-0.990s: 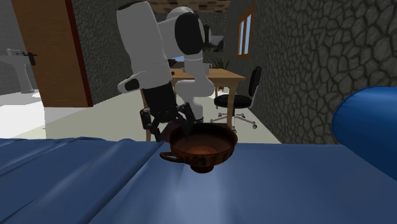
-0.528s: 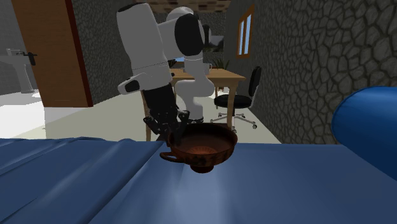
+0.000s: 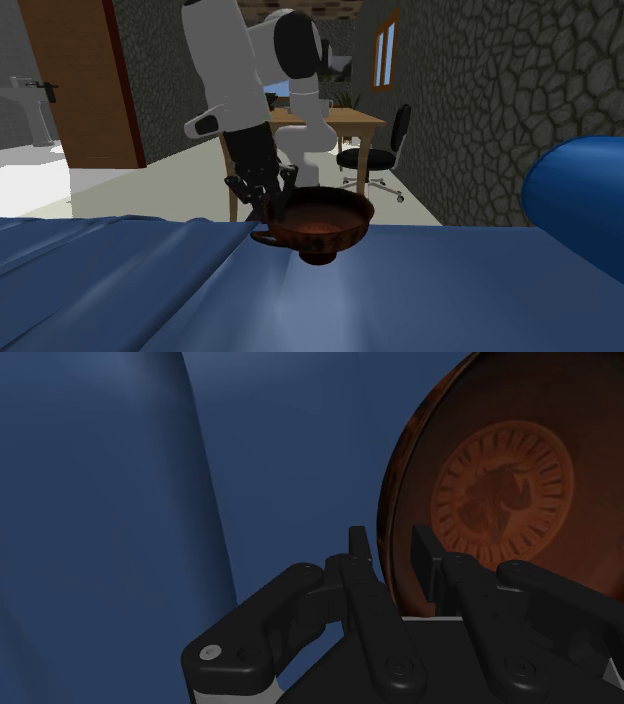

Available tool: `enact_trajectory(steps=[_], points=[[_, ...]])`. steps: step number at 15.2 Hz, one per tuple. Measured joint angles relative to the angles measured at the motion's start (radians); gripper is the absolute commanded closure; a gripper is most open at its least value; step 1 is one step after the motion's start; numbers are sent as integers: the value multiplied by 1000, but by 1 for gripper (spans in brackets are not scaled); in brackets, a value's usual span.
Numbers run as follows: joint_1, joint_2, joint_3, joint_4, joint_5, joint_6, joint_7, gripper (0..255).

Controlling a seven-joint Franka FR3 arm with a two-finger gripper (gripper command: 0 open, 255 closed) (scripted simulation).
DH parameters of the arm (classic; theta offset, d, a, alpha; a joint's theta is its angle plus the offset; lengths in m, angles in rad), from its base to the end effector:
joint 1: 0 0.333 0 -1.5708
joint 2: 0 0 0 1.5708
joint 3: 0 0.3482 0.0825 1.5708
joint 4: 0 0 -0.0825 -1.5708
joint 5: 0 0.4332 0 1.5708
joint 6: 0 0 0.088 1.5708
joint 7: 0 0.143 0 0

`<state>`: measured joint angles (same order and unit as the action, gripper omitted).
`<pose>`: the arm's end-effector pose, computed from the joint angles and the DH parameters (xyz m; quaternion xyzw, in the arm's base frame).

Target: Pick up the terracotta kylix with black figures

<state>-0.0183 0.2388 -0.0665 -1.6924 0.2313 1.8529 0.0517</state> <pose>0.6745 -0.0286 0.4295 -0.9887 0.1034 0.0367 0.1023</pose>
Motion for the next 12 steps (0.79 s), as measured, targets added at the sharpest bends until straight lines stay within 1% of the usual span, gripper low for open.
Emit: enact_trajectory(steps=[12], points=[[-4, -21, -2, 127, -8, -145, 28, 255]])
